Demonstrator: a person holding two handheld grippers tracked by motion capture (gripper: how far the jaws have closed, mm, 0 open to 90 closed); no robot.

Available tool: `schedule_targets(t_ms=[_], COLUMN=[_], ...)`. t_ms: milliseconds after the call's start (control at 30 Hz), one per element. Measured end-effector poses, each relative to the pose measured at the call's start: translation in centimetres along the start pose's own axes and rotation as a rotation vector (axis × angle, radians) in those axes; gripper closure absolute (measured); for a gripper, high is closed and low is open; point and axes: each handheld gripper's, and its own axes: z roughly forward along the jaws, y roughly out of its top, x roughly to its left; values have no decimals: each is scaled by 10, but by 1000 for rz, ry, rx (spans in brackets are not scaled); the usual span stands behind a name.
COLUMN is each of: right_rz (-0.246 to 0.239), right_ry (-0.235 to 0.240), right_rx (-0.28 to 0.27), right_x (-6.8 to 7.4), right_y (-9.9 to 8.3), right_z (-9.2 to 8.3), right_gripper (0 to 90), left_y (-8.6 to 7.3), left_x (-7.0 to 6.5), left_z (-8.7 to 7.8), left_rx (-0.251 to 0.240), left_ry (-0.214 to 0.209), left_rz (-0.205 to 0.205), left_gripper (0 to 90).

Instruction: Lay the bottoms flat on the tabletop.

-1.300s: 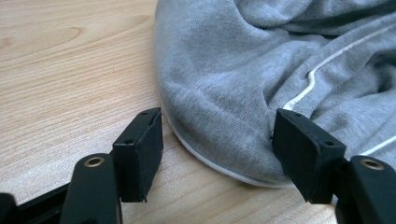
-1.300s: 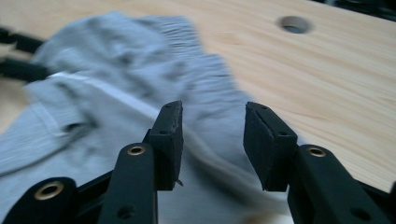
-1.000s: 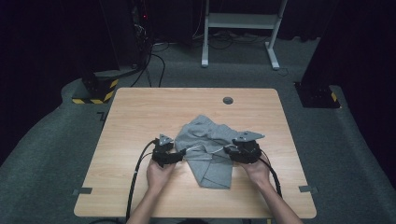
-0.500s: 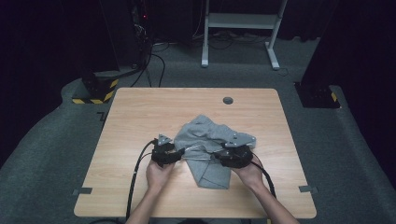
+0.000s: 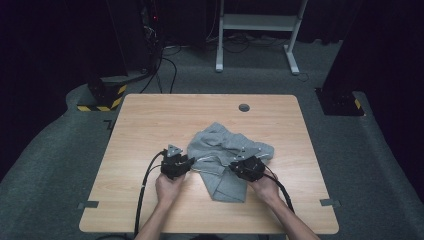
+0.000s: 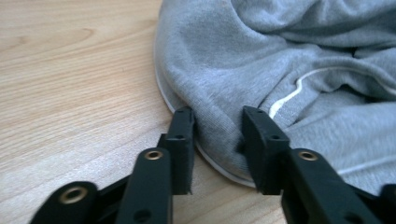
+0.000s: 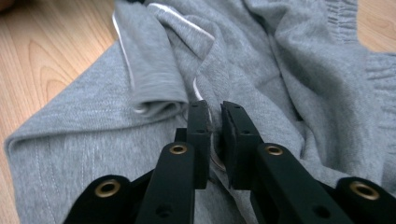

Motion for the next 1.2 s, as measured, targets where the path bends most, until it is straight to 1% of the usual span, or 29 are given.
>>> schedule_targets(t_ms=[67, 167, 233, 267, 333, 400, 500, 533, 567, 600, 667, 700, 733, 767, 833, 900, 933, 1000, 1100, 1133, 1167, 1200], right_rz=[4, 17, 27, 39, 44, 53, 56, 68, 78, 78, 90, 100, 100, 100, 121, 135, 141, 157, 172, 171, 168, 168], right_ry=[3, 6, -7, -24, -29, -46, -66, -73, -74, -74, -81, -89, -89, -95, -106, -116, -121, -120, -116, -114, -107, -107], right_rx=[2, -20, -37, -58, -62, -71, -66, -60, -53, -53, -48, -38, -38, -35, -23, -18, -13, -7, -14, -20, -31, -31], right_x=[-1, -5, -9, -15, -16, -21, -25, -28, -29, -29, -32, -35, -35, -38, -43, -47, -50, -54, -54, -52, -47, -47], right_y=[0, -2, -3, -6, -7, -12, -21, -28, -31, -31, -38, -44, -44, -47, -52, -55, -57, -59, -58, -58, -55, -55], right_z=[-1, -7, -14, -24, -27, -35, -43, -47, -49, -49, -51, -51, -51, -51, -49, -46, -45, -41, -41, -42, -45, -45], right_gripper=[834, 834, 834, 833, 833, 834, 834, 833, 832, 832, 832, 832, 832, 832, 831, 829, 828, 821, 761, 733, 675, 675], left_y=[-1, -3, -4, -4, -4, -3, -3, -3, -3, -3, -3, -2, -2, -1, 0, 2, 3, 3, 1, 1, 1, 1], left_x=[1, 4, 5, 6, 6, 7, 8, 8, 8, 8, 9, 12, 12, 13, 15, 15, 15, 14, 13, 13, 13, 13], left_z=[-2, -6, -7, -7, -7, -7, -7, -7, -7, -7, -7, -8, -8, -9, -12, -14, -15, -17, -19, -20, -22, -22], left_rx=[-19, -41, -50, -50, -49, -45, -45, -45, -44, -44, -47, -34, -34, -26, -12, 0, 10, 27, 51, 55, 59, 59], left_ry=[4, 24, 35, 43, 46, 47, 40, 40, 44, 44, 53, 65, 65, 73, 83, 105, 109, 107, 108, 107, 97, 97], left_rz=[-23, -34, -47, -54, -57, -60, -67, -66, -54, -54, -39, -23, -23, -11, 11, 47, 60, 71, 99, 100, 90, 90], left_gripper=[717, 778, 813, 837, 842, 853, 859, 861, 861, 861, 862, 862, 863, 863, 863, 863, 863, 862, 858, 854, 841, 824])
